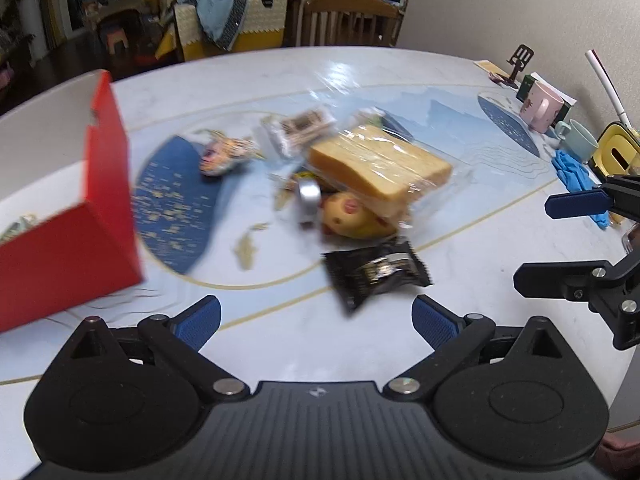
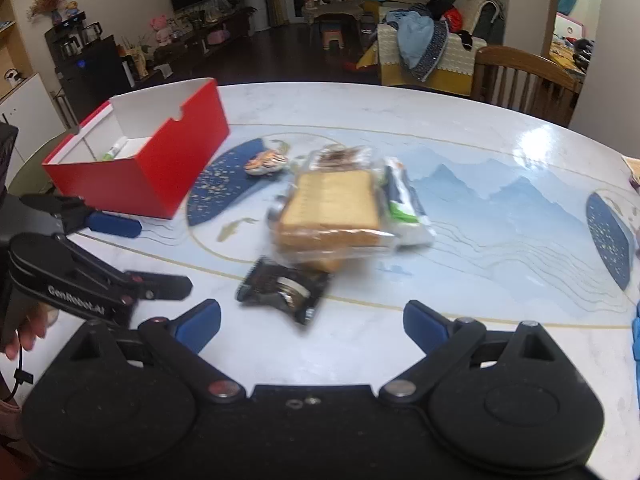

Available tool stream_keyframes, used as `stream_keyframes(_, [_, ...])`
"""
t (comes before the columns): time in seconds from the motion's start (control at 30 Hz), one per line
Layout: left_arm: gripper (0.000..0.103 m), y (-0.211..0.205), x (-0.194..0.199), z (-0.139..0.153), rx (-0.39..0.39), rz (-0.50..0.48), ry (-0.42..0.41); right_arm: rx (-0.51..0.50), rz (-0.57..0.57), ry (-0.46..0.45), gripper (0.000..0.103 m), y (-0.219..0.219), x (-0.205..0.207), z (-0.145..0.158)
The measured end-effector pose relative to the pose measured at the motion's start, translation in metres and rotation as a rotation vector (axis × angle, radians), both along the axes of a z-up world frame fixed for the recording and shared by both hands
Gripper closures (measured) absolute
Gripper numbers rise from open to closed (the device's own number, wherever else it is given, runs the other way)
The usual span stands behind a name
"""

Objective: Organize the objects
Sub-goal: 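Grasp the black snack packet with the left gripper while the right gripper grasps the bagged bread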

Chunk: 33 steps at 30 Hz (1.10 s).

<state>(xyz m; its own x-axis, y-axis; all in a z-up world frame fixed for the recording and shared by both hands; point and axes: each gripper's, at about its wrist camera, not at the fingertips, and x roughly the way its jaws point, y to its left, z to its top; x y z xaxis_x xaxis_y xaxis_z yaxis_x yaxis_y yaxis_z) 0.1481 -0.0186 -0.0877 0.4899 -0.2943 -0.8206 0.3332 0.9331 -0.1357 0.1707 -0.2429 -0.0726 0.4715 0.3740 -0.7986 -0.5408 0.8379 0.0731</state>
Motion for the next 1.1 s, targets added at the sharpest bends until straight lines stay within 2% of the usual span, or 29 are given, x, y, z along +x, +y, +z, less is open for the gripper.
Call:
stream_keyframes(0.3, [0.000, -0.051, 0.021, -0.025, 0.010, -0.002, 0.032, -0.017, -0.022, -0.020, 0.005, -0.019, 0.033, 0.008])
stream_keyframes(0.57, [0.000, -0.071, 0.038, -0.039, 0.018, 0.060, 0.030, -0.015, 0.006, -0.015, 0.005, -0.001, 0.070, 0.011])
stream_keyframes(0.77, [0.000, -0.074, 0.042, -0.048, 0.033, 0.105, 0.025, 0.013, -0.012, 0.064, 0.005, 0.024, 0.108, -0.002])
stream_keyframes(0.93, [0.000, -0.075, 0.046, -0.055, 0.060, 0.120, 0.025, 0.023, -0.028, 0.165, 0.005, 0.046, 0.130, -0.021])
stream_keyframes(1.1, [0.000, -0.074, 0.049, -0.063, 0.054, 0.129, 0.038, -0.022, -0.009, 0.184, 0.005, 0.069, 0.139, -0.032])
